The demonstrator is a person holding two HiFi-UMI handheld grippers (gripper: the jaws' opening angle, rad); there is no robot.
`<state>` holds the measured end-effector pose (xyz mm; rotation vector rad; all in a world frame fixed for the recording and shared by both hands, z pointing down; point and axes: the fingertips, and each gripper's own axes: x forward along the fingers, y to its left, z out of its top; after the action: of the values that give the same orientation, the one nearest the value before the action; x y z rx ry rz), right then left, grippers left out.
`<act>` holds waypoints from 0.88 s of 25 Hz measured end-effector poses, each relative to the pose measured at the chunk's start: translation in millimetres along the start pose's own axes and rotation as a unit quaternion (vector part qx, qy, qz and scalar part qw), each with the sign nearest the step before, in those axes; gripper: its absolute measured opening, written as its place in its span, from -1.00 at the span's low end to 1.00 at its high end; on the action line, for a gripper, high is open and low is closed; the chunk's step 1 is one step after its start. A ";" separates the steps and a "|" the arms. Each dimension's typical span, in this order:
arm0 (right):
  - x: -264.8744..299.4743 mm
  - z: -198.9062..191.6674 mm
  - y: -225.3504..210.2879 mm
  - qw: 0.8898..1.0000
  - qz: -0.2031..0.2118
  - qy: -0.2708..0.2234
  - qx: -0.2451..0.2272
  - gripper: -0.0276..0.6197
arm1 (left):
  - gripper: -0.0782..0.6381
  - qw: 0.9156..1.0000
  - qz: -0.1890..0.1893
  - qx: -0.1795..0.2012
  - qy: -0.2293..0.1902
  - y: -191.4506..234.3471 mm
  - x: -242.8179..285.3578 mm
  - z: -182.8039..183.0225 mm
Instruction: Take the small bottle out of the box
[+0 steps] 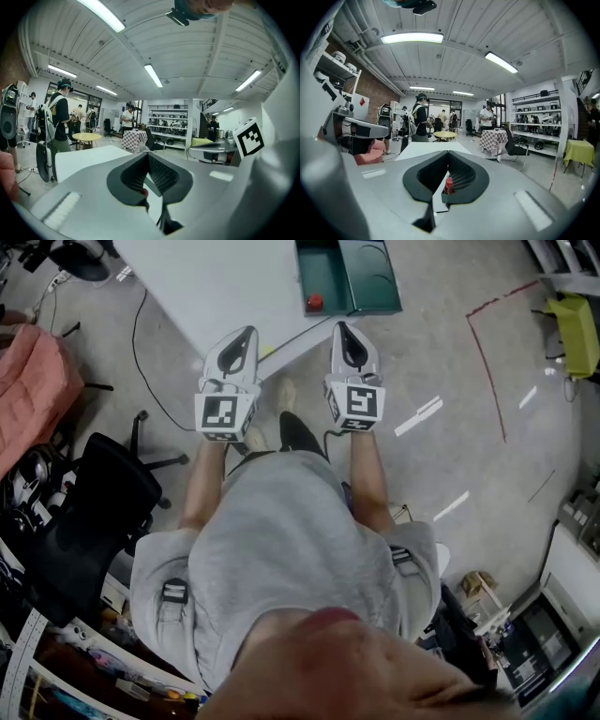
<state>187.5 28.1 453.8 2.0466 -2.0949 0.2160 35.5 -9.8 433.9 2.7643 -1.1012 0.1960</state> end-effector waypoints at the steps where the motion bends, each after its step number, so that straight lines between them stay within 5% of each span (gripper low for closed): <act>1: 7.2 -3.4 -2.9 1.000 0.003 0.004 0.002 -0.91 | -0.75 1.000 0.003 0.000 0.004 2.0 7.1 -3.6; 20: 93.9 -79.3 -22.2 0.994 0.072 0.076 0.015 -0.90 | -0.75 0.996 0.041 -0.031 0.069 26.1 80.8 -67.8; 22: 96.8 -82.8 -17.7 0.993 0.084 0.080 0.016 -0.70 | -0.75 0.996 0.045 -0.033 0.072 27.9 80.8 -70.6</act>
<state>207.1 -45.9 557.2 1.8049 -2.1754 0.4266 70.0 -70.0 520.2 2.5990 -1.1722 0.3571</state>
